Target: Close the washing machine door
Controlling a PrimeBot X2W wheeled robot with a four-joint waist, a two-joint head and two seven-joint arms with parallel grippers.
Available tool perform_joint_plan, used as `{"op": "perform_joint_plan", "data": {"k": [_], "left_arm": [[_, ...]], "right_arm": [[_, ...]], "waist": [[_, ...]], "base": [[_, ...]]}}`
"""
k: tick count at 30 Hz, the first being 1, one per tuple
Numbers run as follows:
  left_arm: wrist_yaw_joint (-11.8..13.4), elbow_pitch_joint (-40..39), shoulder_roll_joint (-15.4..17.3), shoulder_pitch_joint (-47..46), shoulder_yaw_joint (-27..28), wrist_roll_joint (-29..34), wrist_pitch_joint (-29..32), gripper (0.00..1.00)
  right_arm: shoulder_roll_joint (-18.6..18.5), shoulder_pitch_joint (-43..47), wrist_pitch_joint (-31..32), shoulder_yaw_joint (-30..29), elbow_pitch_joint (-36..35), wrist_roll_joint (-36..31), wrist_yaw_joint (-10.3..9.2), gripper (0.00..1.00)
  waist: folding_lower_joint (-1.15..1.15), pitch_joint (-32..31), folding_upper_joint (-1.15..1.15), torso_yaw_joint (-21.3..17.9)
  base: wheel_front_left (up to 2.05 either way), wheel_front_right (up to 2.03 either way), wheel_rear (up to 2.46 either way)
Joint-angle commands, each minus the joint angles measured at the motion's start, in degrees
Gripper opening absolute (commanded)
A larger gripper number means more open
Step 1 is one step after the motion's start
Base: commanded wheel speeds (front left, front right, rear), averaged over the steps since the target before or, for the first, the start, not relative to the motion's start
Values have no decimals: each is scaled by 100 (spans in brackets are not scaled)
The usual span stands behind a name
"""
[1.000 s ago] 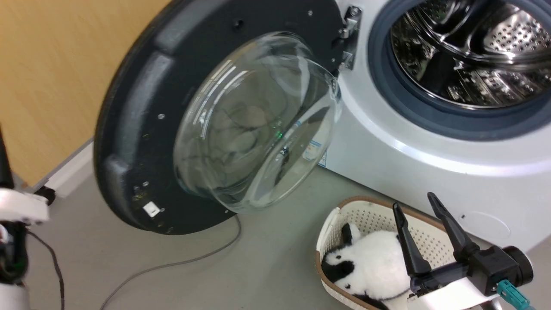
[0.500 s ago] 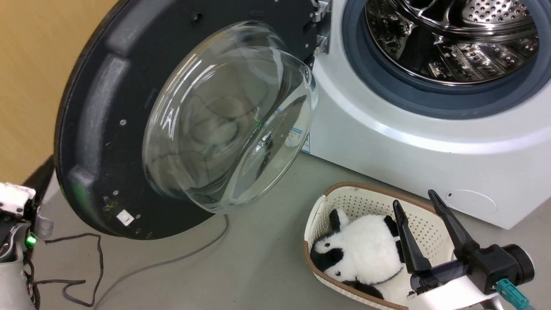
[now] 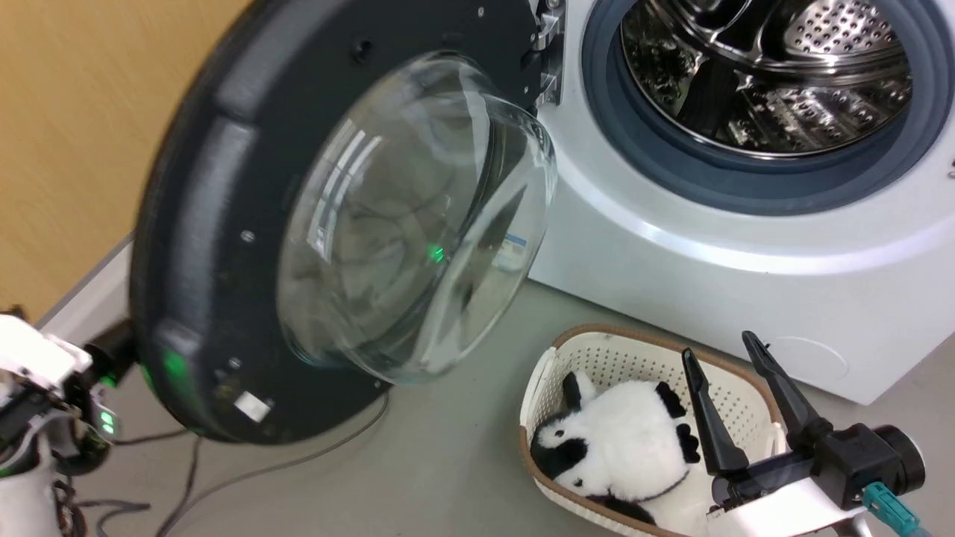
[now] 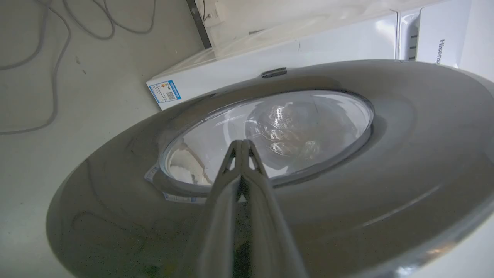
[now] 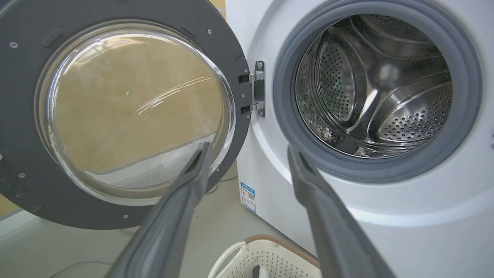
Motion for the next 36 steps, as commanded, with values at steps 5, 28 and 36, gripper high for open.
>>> {"op": "perform_joint_plan", "data": {"k": [5, 28, 36], "left_arm": [[138, -749, -265, 455, -251, -216, 628, 0], [358, -2678, -1408, 2037, -1576, -1043, 1471, 0], [141, -2374, -1436, 1968, -2284, -1413, 569, 0]], "right_arm": [[7, -19, -24, -27, 35, 141, -4, 100], [7, 69, -24, -100, 11, 166, -4, 100], [7, -33, -24, -95, -33, 141, -4, 100]], "waist": [[0, -180, 0, -101], [0, -287, 0, -1634], [0, -26, 0, -2596]], "base": [[0, 0, 0], [0, 0, 0], [0, 0, 0]]}}
